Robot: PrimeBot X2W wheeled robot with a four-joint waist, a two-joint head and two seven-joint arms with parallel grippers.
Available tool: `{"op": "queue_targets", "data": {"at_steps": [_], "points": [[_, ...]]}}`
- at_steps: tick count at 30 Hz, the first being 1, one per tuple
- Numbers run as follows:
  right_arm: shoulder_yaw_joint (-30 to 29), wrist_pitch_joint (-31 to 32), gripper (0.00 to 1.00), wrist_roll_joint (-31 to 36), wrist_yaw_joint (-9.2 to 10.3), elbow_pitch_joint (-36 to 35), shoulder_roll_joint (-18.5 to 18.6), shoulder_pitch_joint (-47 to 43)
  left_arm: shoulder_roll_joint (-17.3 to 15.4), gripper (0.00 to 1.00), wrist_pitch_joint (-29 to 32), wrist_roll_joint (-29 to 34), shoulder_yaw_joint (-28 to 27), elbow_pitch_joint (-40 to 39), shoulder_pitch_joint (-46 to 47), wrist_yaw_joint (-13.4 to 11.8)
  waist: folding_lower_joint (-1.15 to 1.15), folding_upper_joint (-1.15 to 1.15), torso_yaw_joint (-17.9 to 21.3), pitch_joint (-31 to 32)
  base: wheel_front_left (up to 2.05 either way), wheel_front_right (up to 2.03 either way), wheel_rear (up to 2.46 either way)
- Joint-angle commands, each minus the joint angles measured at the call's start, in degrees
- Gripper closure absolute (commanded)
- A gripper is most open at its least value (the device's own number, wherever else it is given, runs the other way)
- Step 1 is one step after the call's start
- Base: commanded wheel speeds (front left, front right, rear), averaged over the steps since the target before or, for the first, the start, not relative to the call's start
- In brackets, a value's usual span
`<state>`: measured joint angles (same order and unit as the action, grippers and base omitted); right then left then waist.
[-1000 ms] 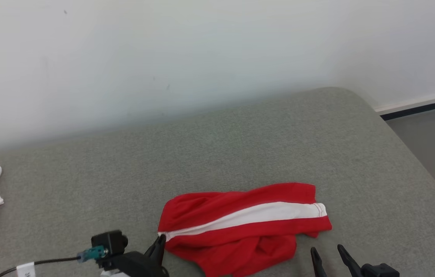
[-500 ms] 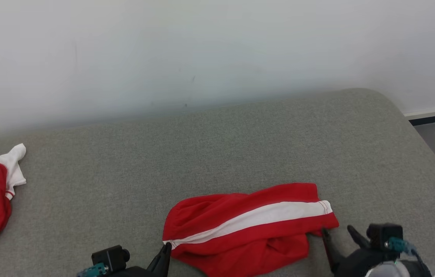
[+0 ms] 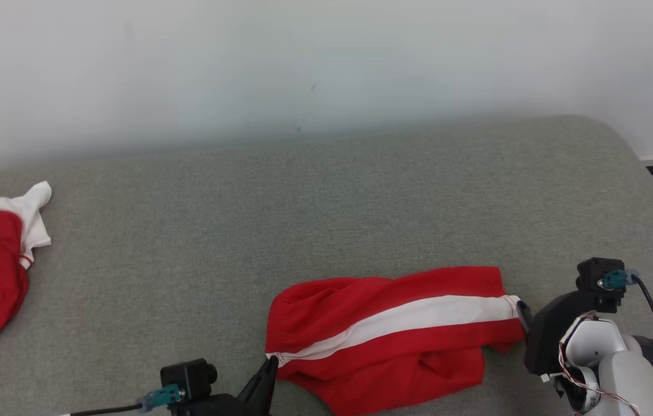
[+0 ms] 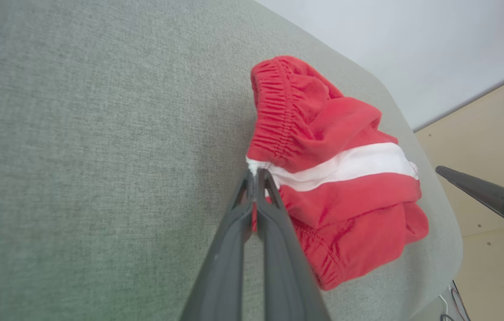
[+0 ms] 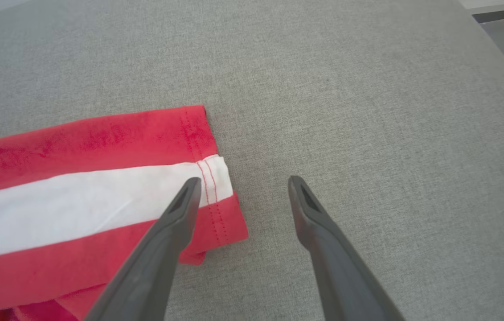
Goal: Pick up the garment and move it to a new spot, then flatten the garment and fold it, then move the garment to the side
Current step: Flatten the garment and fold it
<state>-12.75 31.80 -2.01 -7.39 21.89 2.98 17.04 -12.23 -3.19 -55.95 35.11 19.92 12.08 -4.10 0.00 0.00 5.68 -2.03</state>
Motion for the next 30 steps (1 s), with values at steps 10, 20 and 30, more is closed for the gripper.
{"op": "queue_targets", "data": {"at_steps": [10, 20, 30], "points": [[2.5, 0.4, 0.16, 1.5, -0.20, 7.8, 1.8, 4.0, -0.1, 1.00, 0.6, 1.1, 1.3, -1.1, 0.4, 0.2, 0.00, 0.00, -1.9, -1.6, 0.00, 0.00, 0.00], [3.6, -1.6, 0.27, 0.7, -0.20, 11.7, 2.9, 5.5, -0.5, 1.00, 1.2, 0.7, 1.8, -1.7, -0.3, -0.2, 0.00, 0.00, -2.3, -1.7, 0.00, 0.00, 0.00], [6.1, -3.6, 1.00, -0.7, -0.20, 14.9, 4.3, 7.6, -0.8, 1.00, 1.5, 0.6, 1.9, -2.2, 0.1, -0.3, 0.00, 0.00, -2.9, -2.2, 0.00, 0.00, 0.00]]}}
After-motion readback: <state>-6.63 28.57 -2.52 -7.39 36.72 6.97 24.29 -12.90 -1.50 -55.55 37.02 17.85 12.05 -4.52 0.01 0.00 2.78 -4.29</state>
